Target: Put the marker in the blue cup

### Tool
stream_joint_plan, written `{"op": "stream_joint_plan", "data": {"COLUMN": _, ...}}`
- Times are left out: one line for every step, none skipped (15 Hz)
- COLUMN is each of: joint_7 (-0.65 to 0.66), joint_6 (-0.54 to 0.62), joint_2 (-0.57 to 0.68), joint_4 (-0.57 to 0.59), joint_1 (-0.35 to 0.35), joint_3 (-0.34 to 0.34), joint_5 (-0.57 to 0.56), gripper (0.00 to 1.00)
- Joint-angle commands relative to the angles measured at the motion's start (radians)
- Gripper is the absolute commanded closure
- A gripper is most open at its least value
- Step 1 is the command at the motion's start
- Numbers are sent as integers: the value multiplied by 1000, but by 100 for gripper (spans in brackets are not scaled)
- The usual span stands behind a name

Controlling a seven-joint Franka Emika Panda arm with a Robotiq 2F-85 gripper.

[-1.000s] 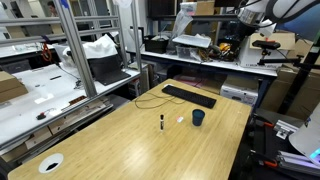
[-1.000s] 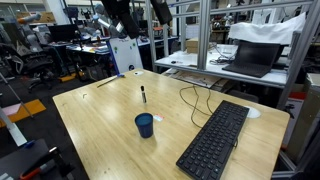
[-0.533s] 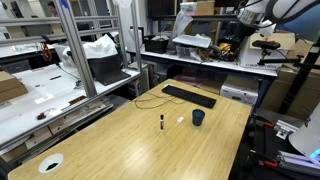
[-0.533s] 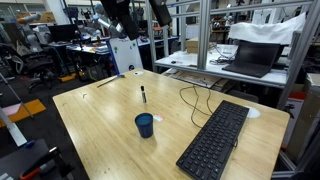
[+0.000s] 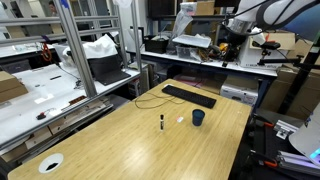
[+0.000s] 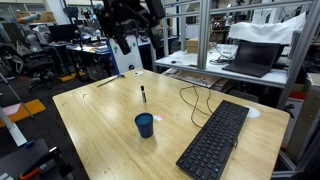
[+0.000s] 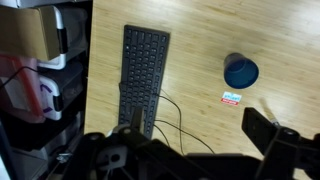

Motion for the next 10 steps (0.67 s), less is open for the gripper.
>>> {"op": "stream_joint_plan", "data": {"joint_7": -161, "joint_6": 40, "joint_2": 75, "joint_4": 39, "joint_1": 72, "joint_3": -35, "joint_5": 51, "gripper": 0}}
{"op": "stream_joint_plan", "data": {"joint_7": -219, "joint_6": 57, "joint_2": 94, "joint_4": 45, "joint_1": 102, "joint_3": -44, "joint_5": 77, "gripper": 0}}
{"op": "stream_joint_plan", "data": {"joint_7": -268, "joint_6": 65, "joint_2": 111, "joint_4": 53, "joint_1": 125, "joint_3": -46, "joint_5": 97, "gripper": 0}}
{"op": "stream_joint_plan", "data": {"joint_7": -312, "joint_6": 79, "joint_2": 135, "joint_4": 64, "joint_1": 153, "joint_3": -46, "joint_5": 120, "gripper": 0}}
{"op": "stream_joint_plan", "data": {"joint_7": -365, "joint_6": 85, "joint_2": 155, "joint_4": 75, "joint_1": 179, "joint_3": -50, "joint_5": 145, "gripper": 0}}
{"op": "stream_joint_plan", "data": {"joint_7": -413, "joint_6": 88, "joint_2": 181, "joint_4": 91, "joint_1": 208, "joint_3": -48, "joint_5": 172, "gripper": 0}}
{"op": "stream_joint_plan", "data": {"joint_7": -458, "joint_6": 88, "joint_2": 206, "joint_4": 107, "joint_1": 230, "joint_3": -45, "joint_5": 201, "gripper": 0}}
{"op": "stream_joint_plan", "data": {"joint_7": -498, "joint_6": 89, "joint_2": 237, "joint_4": 126, "joint_1": 249, "joint_3": -37, "joint_5": 227, "gripper": 0}}
{"op": "stream_joint_plan", "data": {"joint_7": -536, "joint_6": 88, "joint_2": 268, "joint_4": 147, "joint_1": 265, "joint_3": -28, "joint_5": 256, "gripper": 0}}
{"op": "stream_joint_plan", "data": {"joint_7": -564, "joint_6": 89, "joint_2": 305, "joint_4": 172, "joint_1": 273, "joint_3": -14, "joint_5": 272, "gripper": 0}}
